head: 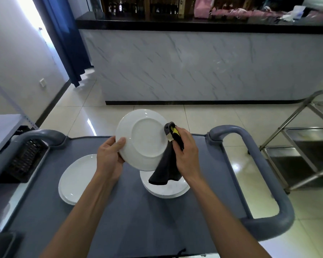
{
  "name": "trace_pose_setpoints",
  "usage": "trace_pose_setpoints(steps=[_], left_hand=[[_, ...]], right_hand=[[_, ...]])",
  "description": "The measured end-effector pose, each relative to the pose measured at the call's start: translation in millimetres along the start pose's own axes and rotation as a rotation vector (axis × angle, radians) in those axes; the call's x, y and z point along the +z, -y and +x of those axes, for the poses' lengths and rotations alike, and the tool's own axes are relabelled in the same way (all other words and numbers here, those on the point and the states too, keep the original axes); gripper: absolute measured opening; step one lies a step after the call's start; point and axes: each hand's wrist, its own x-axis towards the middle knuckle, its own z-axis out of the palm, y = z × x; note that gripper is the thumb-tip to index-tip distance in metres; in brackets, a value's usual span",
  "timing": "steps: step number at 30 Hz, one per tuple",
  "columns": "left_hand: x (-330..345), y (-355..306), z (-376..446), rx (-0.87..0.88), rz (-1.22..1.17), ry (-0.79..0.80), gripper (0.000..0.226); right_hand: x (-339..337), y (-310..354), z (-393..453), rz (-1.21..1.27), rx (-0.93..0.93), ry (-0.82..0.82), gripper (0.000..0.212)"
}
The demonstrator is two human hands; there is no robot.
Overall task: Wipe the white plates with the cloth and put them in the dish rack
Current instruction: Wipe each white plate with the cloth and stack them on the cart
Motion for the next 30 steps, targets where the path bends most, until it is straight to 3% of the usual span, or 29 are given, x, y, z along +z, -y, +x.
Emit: trace_pose_setpoints(steps=[7, 11, 17, 30], left_hand=[[8.5, 6.8, 15.3, 0.216, 0.322, 0.101, 0.011], [13.5, 13.2, 21.8, 0.49, 0.716, 0.164, 0.013], [15.0, 28.3, 23.2, 0.869, 1.144, 0.488, 0.008], [-3.1, 78.8, 5.6, 1.171, 1.327, 0.777, 0.025]], right_hand=[[-14.6, 2.7, -28.2, -0.153, 0.004, -0.113, 0.046], [-32.6, 11.9, -42.7, -0.214, 0.018, -0.191, 0.047], [-49.1, 21.5, -71.8, -0.328, 0.043, -0.258, 0.05], [-43.8, 27.7, -126.8, -0.463, 0.11, -0.325, 0.054]])
